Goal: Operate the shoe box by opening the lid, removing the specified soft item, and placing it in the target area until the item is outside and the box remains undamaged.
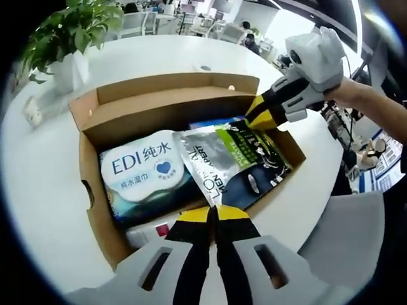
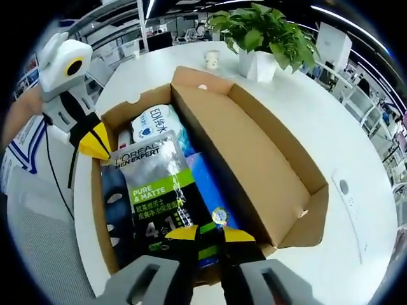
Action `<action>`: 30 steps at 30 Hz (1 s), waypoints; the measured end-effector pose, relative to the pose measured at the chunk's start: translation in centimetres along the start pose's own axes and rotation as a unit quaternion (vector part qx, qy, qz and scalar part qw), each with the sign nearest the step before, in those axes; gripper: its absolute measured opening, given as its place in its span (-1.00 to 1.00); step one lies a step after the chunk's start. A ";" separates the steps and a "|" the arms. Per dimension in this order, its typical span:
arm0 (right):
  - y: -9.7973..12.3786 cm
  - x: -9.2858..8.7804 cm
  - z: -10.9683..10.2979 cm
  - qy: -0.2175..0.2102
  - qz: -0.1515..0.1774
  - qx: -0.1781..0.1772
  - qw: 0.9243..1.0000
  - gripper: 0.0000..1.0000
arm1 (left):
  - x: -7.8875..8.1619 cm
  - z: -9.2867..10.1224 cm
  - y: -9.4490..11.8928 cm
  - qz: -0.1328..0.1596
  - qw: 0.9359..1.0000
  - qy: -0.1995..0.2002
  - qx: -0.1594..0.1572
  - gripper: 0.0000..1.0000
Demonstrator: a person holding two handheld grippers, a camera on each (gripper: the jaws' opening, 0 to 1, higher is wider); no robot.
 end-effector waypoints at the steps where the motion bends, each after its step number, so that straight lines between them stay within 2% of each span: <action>1: 0.1 0.0 0.1 -0.001 0.000 0.002 1.000 -0.85 | 0.0 -0.1 0.1 -0.002 1.000 -0.005 0.003 -1.00; 9: 0.0 0.2 0.4 0.014 -0.017 0.020 1.000 -0.77 | -0.2 -0.5 0.1 -0.002 1.000 0.009 -0.001 -0.99; 11: -0.1 0.3 0.5 0.029 -0.017 0.022 0.999 -0.69 | -0.1 -0.6 0.1 0.002 1.000 0.017 -0.004 -0.99; 16: -0.2 0.6 1.1 0.026 -0.019 0.039 0.999 -0.53 | 0.1 -0.6 0.2 0.010 1.000 0.025 -0.014 -0.89; 22: -0.4 0.7 0.6 0.036 -0.015 0.079 0.996 -0.45 | -0.1 -0.3 -0.3 -0.003 0.999 0.025 -0.026 -0.77; 30: -0.8 0.4 0.6 0.034 -0.013 0.094 0.995 -0.44 | -0.1 0.0 -0.9 -0.013 0.998 0.040 -0.037 -0.80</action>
Point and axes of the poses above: the point that each gripper's makers call its tool centre point, and the gripper's own axes: y roughly backward along the fingers, z roughly to its right, x roughly out of its top, the point moved 8 cm from there along y, roughly backward along the fingers, and after that the axes turned 9 degrees about y, right-handed, at the moved point
